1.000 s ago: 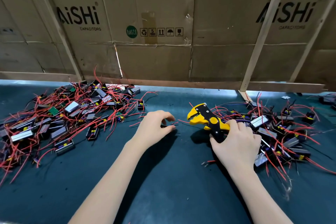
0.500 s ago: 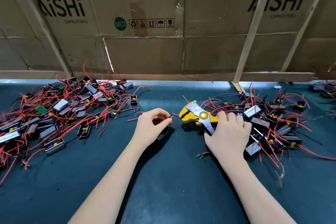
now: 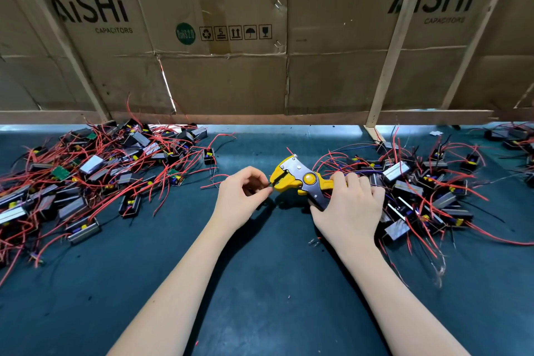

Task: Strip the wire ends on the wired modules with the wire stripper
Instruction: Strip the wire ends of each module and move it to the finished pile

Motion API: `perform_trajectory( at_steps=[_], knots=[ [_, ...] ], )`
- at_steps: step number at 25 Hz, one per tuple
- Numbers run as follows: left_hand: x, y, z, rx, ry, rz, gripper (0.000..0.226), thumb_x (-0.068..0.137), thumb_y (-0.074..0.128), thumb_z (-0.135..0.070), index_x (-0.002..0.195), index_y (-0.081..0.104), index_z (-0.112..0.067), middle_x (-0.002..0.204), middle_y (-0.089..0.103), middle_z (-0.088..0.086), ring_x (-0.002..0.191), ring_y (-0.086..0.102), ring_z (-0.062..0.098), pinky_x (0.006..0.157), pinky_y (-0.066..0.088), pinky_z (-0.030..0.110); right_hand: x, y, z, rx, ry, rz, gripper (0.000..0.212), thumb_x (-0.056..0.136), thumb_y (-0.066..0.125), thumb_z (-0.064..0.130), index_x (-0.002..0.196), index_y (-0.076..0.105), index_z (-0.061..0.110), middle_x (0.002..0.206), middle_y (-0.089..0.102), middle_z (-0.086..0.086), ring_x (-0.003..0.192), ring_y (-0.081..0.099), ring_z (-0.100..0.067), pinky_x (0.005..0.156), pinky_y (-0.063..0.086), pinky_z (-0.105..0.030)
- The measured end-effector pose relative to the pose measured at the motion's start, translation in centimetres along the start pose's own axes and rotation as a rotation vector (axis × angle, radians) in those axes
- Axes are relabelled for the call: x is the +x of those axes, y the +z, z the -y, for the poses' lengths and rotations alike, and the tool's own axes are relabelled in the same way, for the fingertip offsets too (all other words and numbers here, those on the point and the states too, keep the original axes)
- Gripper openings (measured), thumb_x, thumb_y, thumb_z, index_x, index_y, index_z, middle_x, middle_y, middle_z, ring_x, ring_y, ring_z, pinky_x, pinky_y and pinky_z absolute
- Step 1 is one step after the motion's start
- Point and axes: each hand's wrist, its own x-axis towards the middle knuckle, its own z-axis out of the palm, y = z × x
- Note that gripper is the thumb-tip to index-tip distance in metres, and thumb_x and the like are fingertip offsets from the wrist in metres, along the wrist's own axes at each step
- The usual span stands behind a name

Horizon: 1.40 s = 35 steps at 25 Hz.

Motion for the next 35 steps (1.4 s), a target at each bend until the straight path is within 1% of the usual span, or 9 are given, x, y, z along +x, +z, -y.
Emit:
perform_trajectory(
  at_steps=[4, 9, 15, 18, 20, 23, 26, 31, 35],
  knots=[
    [0.1, 0.0, -0.1, -0.029, -0.018, -0.015, 0.017, 0.079, 0.076, -0.005, 0.082, 0.061, -0.01, 0.074, 0.07, 0.007, 0.055, 0.051, 0.003, 0.058, 0.04, 0.01, 0.1, 0.0, 0.0, 0.024, -0.01, 0.024, 0.052, 0.06, 0.082, 0.051, 0.077, 0.057, 0.009, 0.074, 0.061, -0.009, 0.07, 0.057, -0.03, 0.067, 0.031, -0.039],
    [0.1, -0.1, 0.1, -0.039, -0.024, -0.011, 0.017, 0.079, 0.077, -0.006, 0.081, 0.061, -0.011, 0.074, 0.07, 0.005, 0.059, 0.055, 0.008, 0.062, 0.045, 0.016, 0.2, -0.1, -0.1, 0.068, -0.009, 0.094, 0.048, 0.064, 0.081, 0.05, 0.073, 0.059, 0.009, 0.07, 0.063, -0.008, 0.067, 0.062, -0.03, 0.068, 0.035, -0.038],
    [0.1, -0.3, 0.6, 0.017, 0.027, 0.012, 0.021, 0.079, 0.078, -0.01, 0.074, 0.06, -0.02, 0.075, 0.07, 0.003, 0.063, 0.057, 0.009, 0.066, 0.045, 0.019, 0.5, 0.1, -0.7, 0.031, 0.017, 0.235, 0.045, 0.077, 0.061, 0.065, 0.087, 0.063, 0.021, 0.086, 0.068, 0.002, 0.086, 0.065, -0.024, 0.076, 0.034, -0.036],
    [0.1, -0.7, 1.0, -0.001, 0.038, 0.05, 0.018, 0.078, 0.078, -0.01, 0.075, 0.062, -0.018, 0.073, 0.07, 0.0, 0.061, 0.059, 0.009, 0.066, 0.047, 0.018, 0.5, 0.1, -0.8, 0.038, 0.036, 0.237, 0.045, 0.077, 0.061, 0.067, 0.087, 0.066, 0.023, 0.083, 0.07, 0.001, 0.086, 0.067, -0.026, 0.07, 0.039, -0.032],
    [0.2, -1.3, 1.2, -0.033, 0.053, 0.106, 0.015, 0.079, 0.078, -0.008, 0.078, 0.066, -0.016, 0.077, 0.072, -0.003, 0.067, 0.064, 0.01, 0.069, 0.05, 0.018, 0.5, 0.0, -0.9, 0.024, 0.071, 0.235, 0.046, 0.075, 0.062, 0.068, 0.085, 0.068, 0.024, 0.08, 0.07, 0.001, 0.083, 0.067, -0.027, 0.063, 0.038, -0.03],
    [0.2, -2.1, 1.5, -0.051, 0.058, 0.151, 0.014, 0.08, 0.076, -0.003, 0.083, 0.072, -0.017, 0.084, 0.076, -0.005, 0.078, 0.07, 0.009, 0.077, 0.053, 0.018, 0.5, 0.0, -1.2, 0.024, 0.078, 0.177, 0.046, 0.071, 0.071, 0.063, 0.082, 0.067, 0.019, 0.077, 0.067, -0.003, 0.077, 0.065, -0.03, 0.065, 0.036, -0.033],
    [0.0, -2.0, 1.3, -0.05, 0.052, 0.138, 0.013, 0.08, 0.076, -0.004, 0.082, 0.075, -0.017, 0.085, 0.076, -0.004, 0.08, 0.071, 0.01, 0.079, 0.054, 0.019, 0.0, 0.5, -1.5, 0.007, 0.049, 0.041, 0.053, 0.064, 0.079, 0.056, 0.088, 0.063, 0.011, 0.08, 0.063, -0.007, 0.078, 0.059, -0.032, 0.072, 0.034, -0.04],
    [-0.1, -1.8, 1.1, -0.082, 0.043, 0.127, 0.01, 0.08, 0.077, -0.004, 0.081, 0.077, -0.014, 0.084, 0.077, 0.0, 0.083, 0.072, 0.019, 0.083, 0.056, 0.025, 0.1, 0.8, -1.7, 0.053, 0.101, -0.096, 0.053, 0.061, 0.082, 0.052, 0.091, 0.064, 0.011, 0.082, 0.062, -0.007, 0.08, 0.057, -0.032, 0.073, 0.035, -0.04],
    [0.1, -1.7, 1.2, -0.067, 0.031, 0.142, 0.008, 0.081, 0.077, -0.005, 0.085, 0.077, -0.012, 0.083, 0.077, 0.002, 0.082, 0.072, 0.02, 0.081, 0.055, 0.026, 0.2, 0.6, -1.3, 0.067, 0.026, -0.151, 0.051, 0.06, 0.082, 0.051, 0.09, 0.064, 0.013, 0.083, 0.06, -0.006, 0.08, 0.055, -0.031, 0.073, 0.031, -0.039]
  ],
)
